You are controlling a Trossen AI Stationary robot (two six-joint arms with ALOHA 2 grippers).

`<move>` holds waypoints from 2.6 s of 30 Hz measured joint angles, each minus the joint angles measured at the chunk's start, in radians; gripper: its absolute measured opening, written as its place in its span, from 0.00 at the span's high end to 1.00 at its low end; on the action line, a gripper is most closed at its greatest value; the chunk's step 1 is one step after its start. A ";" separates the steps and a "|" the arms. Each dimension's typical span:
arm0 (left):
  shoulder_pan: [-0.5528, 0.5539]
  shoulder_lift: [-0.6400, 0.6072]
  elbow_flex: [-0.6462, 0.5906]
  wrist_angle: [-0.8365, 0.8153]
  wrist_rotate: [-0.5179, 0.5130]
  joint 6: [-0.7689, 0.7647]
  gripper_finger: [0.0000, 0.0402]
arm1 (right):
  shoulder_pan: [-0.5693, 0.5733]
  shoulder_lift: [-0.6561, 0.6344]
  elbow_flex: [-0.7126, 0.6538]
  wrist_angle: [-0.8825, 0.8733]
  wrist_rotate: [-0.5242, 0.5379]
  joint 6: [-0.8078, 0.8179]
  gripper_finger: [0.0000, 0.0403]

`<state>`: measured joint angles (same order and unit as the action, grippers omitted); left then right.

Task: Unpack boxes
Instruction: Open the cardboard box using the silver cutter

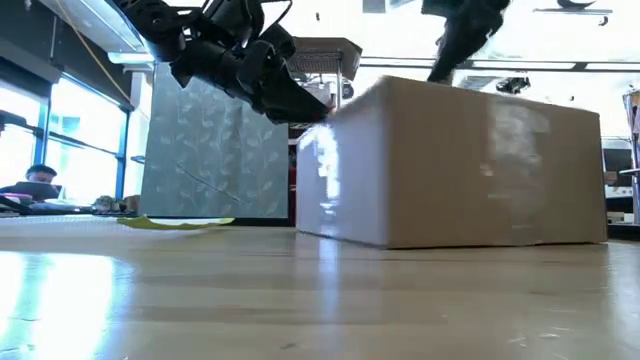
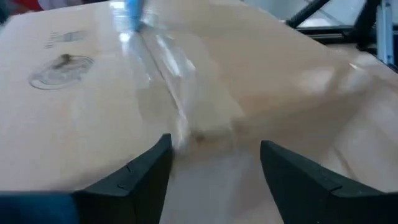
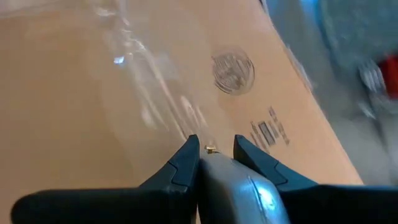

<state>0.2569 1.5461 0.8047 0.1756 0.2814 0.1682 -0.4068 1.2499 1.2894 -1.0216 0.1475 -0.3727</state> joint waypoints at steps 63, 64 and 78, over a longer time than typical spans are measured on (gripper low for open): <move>-0.182 -0.081 0.118 0.013 -0.410 0.034 0.53 | 0.195 0.117 -0.012 0.487 -0.313 0.213 0.86; -0.174 -0.067 0.118 0.013 -0.410 0.024 0.52 | 0.194 0.117 -0.012 0.487 -0.314 0.216 0.86; -0.100 0.007 0.124 -0.075 -0.318 -0.067 0.45 | 0.191 0.117 -0.011 0.406 -0.300 0.242 0.86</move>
<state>0.1565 1.5531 0.9283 0.1007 -0.0366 0.1013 -0.2161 1.3674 1.2781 -0.6155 -0.1524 -0.1307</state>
